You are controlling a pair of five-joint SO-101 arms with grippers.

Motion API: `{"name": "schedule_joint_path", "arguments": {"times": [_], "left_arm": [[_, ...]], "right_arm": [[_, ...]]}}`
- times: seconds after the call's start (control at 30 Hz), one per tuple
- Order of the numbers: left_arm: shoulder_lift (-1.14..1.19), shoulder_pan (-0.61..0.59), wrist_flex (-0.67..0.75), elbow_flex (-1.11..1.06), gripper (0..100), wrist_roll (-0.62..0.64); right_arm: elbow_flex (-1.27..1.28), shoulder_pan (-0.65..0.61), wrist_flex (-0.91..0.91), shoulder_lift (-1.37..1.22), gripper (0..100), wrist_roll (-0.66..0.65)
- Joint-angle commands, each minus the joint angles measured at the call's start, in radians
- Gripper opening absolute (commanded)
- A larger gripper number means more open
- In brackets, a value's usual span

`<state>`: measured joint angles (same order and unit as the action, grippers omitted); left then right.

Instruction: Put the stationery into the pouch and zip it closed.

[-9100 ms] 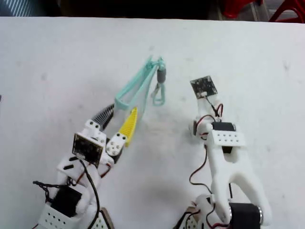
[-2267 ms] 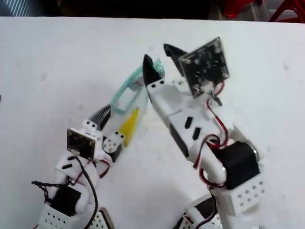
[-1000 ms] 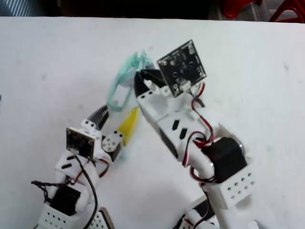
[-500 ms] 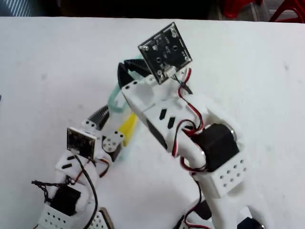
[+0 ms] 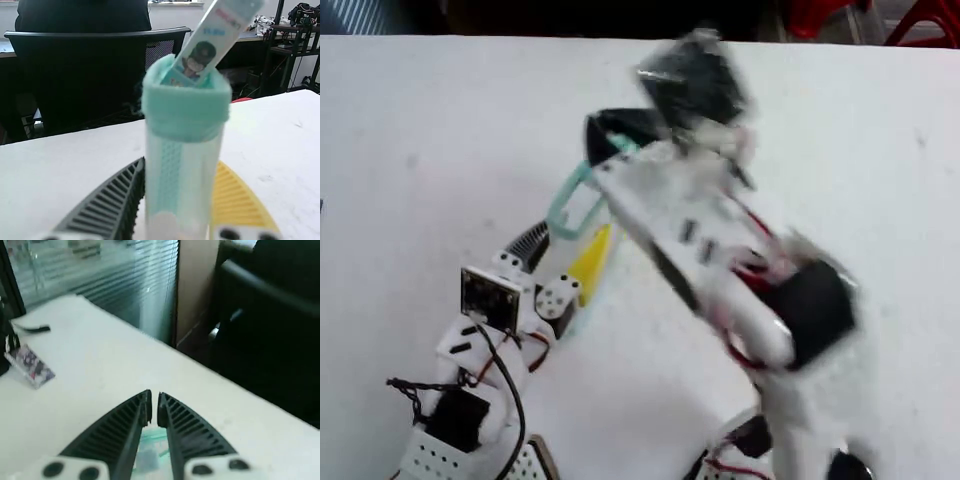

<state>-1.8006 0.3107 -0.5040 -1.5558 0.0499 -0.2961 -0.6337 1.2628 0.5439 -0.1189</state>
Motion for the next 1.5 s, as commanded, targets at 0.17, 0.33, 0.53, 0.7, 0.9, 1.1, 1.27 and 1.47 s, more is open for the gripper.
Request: {"name": "schedule_joint_path", "arguments": {"times": [0.17,0.33,0.53,0.7,0.9,1.1,1.27,1.47], "left_arm": [[-0.010,0.001,0.012,0.040,21,0.005],[-0.010,0.001,0.011,0.040,21,0.005],[-0.010,-0.001,0.011,0.040,21,0.003],[-0.010,0.007,0.011,0.040,21,-0.038],[-0.010,0.007,0.011,0.040,21,-0.038],[-0.010,0.007,0.011,0.040,21,-0.038],[-0.010,0.007,0.011,0.040,21,-0.038],[-0.010,0.007,0.011,0.040,21,-0.038]], "right_arm": [[0.083,0.059,0.205,0.170,1.8,-0.002],[0.157,0.013,0.189,0.160,1.8,-0.002],[0.293,-0.021,0.064,0.151,1.8,-0.043],[0.339,-0.028,-0.070,0.113,1.8,-0.048],[0.347,-0.073,-0.177,0.058,1.8,-0.057],[0.299,-0.076,-0.162,-0.018,1.8,-0.055],[0.232,-0.070,-0.088,0.018,1.8,-0.055],[0.115,-0.070,-0.125,0.099,1.8,-0.057]]}}
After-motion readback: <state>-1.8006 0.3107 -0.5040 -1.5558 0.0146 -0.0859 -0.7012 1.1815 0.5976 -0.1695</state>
